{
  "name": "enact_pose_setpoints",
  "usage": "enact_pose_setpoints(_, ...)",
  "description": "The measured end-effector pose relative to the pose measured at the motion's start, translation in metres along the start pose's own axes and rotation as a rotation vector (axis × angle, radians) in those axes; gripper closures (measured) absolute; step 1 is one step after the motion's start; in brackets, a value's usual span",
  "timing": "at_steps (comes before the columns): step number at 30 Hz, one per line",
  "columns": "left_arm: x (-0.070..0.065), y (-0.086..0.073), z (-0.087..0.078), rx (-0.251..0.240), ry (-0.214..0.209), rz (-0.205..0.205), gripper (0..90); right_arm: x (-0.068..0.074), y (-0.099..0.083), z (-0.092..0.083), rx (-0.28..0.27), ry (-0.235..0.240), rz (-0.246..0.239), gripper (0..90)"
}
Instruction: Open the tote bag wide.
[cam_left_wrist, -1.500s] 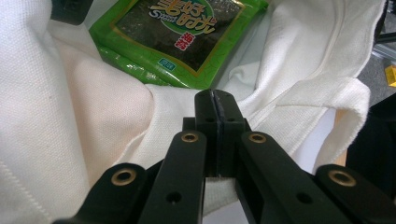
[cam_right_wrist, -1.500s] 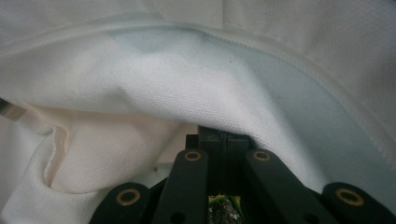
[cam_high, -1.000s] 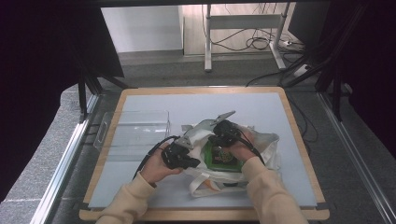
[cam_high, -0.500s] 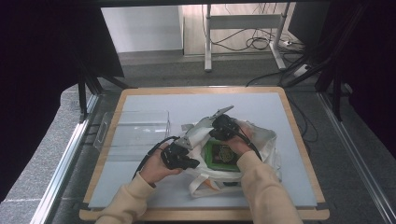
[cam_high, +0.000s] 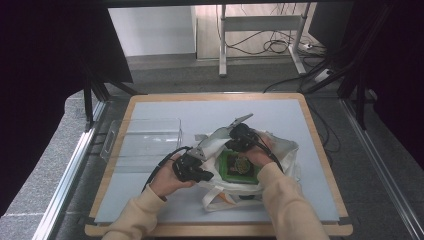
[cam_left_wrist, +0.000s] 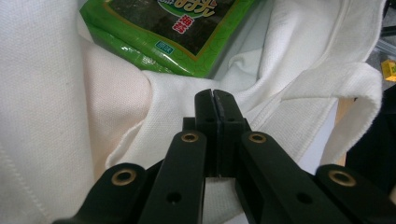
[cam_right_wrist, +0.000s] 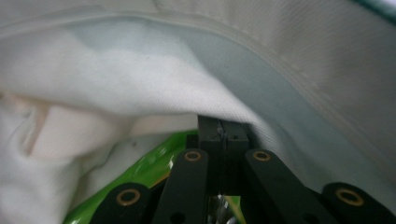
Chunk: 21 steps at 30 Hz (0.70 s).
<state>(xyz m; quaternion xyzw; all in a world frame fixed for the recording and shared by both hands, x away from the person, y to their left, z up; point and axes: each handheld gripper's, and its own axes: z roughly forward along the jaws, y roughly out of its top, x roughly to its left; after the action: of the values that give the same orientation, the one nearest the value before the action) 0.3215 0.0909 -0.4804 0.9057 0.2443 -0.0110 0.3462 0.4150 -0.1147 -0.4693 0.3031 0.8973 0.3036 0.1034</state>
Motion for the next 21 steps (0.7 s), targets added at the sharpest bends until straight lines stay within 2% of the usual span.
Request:
enact_pose_setpoints(3, 0.0, 0.0, 0.0, 0.005, 0.005, 0.005, 90.0, 0.003, -0.008, -0.023, -0.018, -0.007, -0.013, 89.4)
enact_pose_setpoints(4, 0.0, 0.0, 0.0, 0.005, 0.005, 0.005, 90.0, 0.003, -0.008, -0.023, -0.018, -0.007, -0.013, 89.4)
enact_pose_setpoints(5, 0.001, 0.0, -0.001, 0.016, 0.007, 0.016, 90.0, 0.002, -0.012, -0.035, -0.023, -0.017, -0.012, 89.4)
enact_pose_setpoints(9, -0.001, 0.0, 0.0, -0.001, 0.005, -0.006, 90.0, -0.002, -0.022, -0.053, -0.011, -0.046, 0.004, 89.4)
enact_pose_setpoints(10, -0.001, 0.0, 0.0, -0.001, 0.005, -0.006, 90.0, -0.002, -0.022, -0.053, -0.011, -0.046, 0.004, 89.4)
enact_pose_setpoints(16, 0.0, -0.001, 0.0, -0.001, 0.0, -0.01, 90.0, -0.017, -0.047, -0.073, 0.045, -0.108, 0.038, 89.4)
enact_pose_setpoints(20, 0.0, -0.001, 0.0, -0.001, 0.001, -0.007, 90.0, -0.015, -0.058, -0.081, 0.07, -0.108, 0.05, 89.4)
enact_pose_setpoints(21, 0.0, -0.001, 0.0, 0.0, 0.002, -0.007, 90.0, -0.01, -0.064, -0.086, 0.09, -0.1, 0.041, 89.4)
